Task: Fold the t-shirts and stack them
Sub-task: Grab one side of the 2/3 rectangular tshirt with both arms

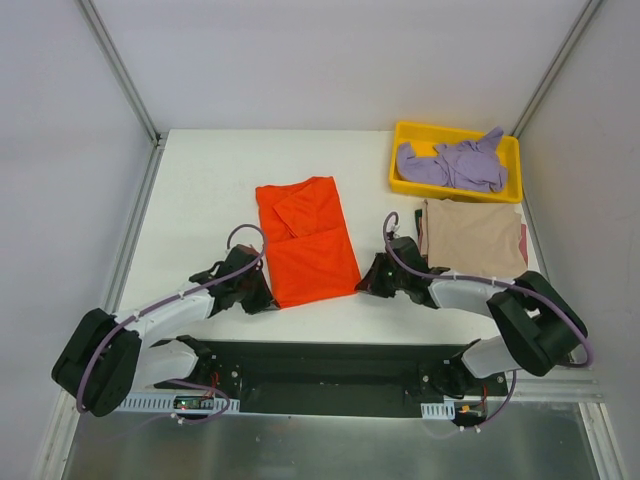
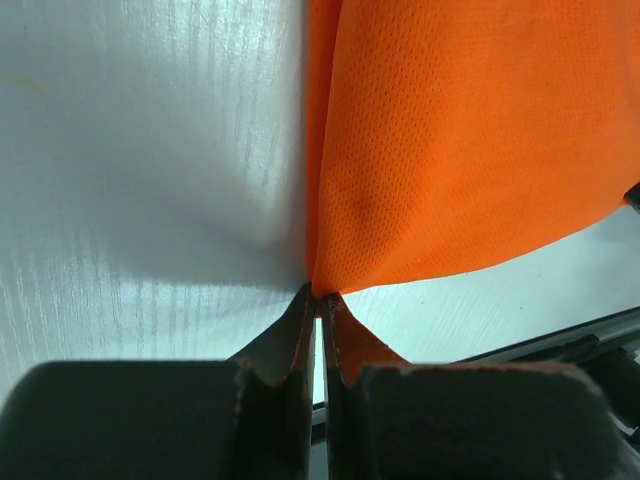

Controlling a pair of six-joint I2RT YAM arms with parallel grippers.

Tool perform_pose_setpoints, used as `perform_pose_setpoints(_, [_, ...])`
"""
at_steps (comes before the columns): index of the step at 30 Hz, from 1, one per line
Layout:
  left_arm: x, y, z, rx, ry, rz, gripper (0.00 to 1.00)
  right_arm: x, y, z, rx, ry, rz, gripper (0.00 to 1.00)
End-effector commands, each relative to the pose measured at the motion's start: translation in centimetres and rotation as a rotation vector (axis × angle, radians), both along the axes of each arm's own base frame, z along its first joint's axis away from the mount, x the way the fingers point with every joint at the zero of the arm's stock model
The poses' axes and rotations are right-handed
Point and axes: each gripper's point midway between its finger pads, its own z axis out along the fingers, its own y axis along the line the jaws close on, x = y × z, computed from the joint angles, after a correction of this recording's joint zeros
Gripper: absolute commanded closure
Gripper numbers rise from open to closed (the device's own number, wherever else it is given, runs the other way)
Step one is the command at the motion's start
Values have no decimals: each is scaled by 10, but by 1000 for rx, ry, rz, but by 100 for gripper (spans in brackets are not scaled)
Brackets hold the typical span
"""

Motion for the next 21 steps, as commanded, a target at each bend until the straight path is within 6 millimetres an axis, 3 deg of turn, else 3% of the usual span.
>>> perform_pose_setpoints(1, [-9,-1,9,-14,-20,-64,100,-13,-14,-6,-68,3,30,99])
perform_pose_setpoints(7, [-17,-11,48,-118,-146,-156,100,-30,-6,33,12,-20,133,99])
perform_pose_setpoints(11, [-32,-16,80,-208,-212,-219,100,-56,-1,75,94,19,221,99])
perform_pose_setpoints(16, [-39,-16,127,-282,-323,-247,100,-96,-14,116,91,79,358,99])
perform_pose_setpoints(21, [-47,-17,157,-337,-379,-274,100,-126,-12,166,209,95,459,99])
